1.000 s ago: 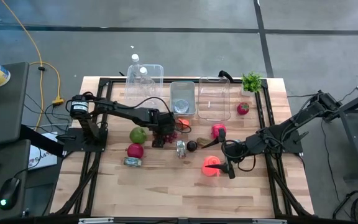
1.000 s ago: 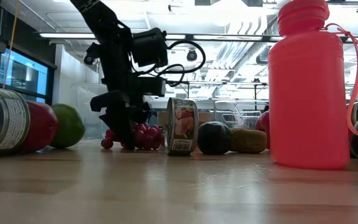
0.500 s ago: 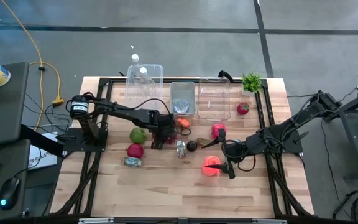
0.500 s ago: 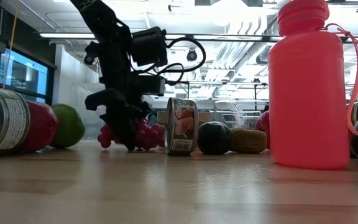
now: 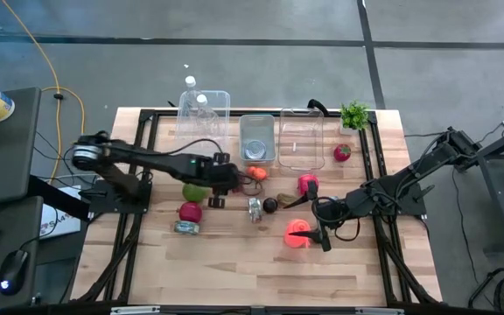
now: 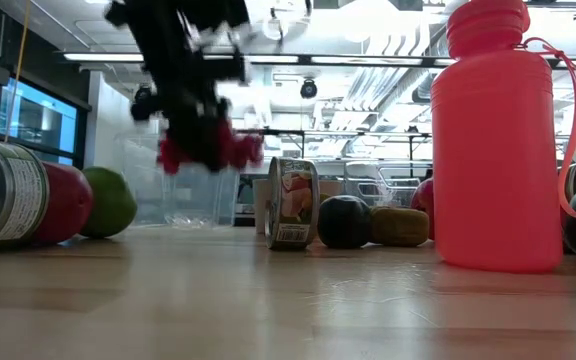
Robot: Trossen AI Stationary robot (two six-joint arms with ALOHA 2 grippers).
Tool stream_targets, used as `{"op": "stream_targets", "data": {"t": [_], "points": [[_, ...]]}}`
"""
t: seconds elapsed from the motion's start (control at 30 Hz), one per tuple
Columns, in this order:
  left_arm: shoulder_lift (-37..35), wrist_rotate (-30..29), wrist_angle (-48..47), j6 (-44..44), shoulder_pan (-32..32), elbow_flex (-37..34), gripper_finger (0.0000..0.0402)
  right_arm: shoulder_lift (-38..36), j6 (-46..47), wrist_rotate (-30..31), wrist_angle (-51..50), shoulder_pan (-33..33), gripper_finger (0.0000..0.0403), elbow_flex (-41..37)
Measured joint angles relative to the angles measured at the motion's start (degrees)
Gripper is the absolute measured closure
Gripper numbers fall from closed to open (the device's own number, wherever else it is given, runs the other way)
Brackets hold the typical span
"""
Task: Pick & Place Food Item
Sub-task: Put the grapes into the transparent bin
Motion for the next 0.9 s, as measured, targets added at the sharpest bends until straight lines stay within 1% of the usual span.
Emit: {"op": "stream_targets", "data": {"t": [0.13, 0.2, 0.3, 0.43, 0.53, 0.7, 0.9], "points": [[-7.58, -3.09, 5.11, -1.29, -4.25, 0.10, 0.0283, 0.00, -0.50, 0.00, -0.08, 0.00, 0.0086, 0.00], [-10.15, -3.01, 9.38, -1.30, -6.75, 0.11, 0.0283, 0.02, -1.55, 0.00, 0.03, 0.00, 0.0086, 0.00], [-11.90, -1.69, 17.28, -0.96, -10.39, 0.13, 0.0283, 1.09, -1.88, -0.17, 1.40, -0.38, 0.0086, 0.07], [-10.88, -1.66, 26.27, -0.78, -13.87, 0.17, 0.0284, 3.93, -5.20, -0.02, 4.88, -1.01, 0.0086, 0.07], [-9.11, -1.67, 29.30, 0.40, -14.94, 0.17, 0.0284, 7.10, -9.48, 0.85, 10.28, -1.64, 0.0086, 0.07], [-6.71, -1.70, 31.87, 0.37, -15.21, 0.17, 0.0284, 12.69, -16.27, 1.83, 19.76, -1.64, 0.0086, 0.07], [-4.90, -0.75, 33.48, 0.22, -15.21, 0.17, 0.0284, 20.33, -25.71, 6.68, 32.48, -1.86, 0.0086, 0.07]]}}
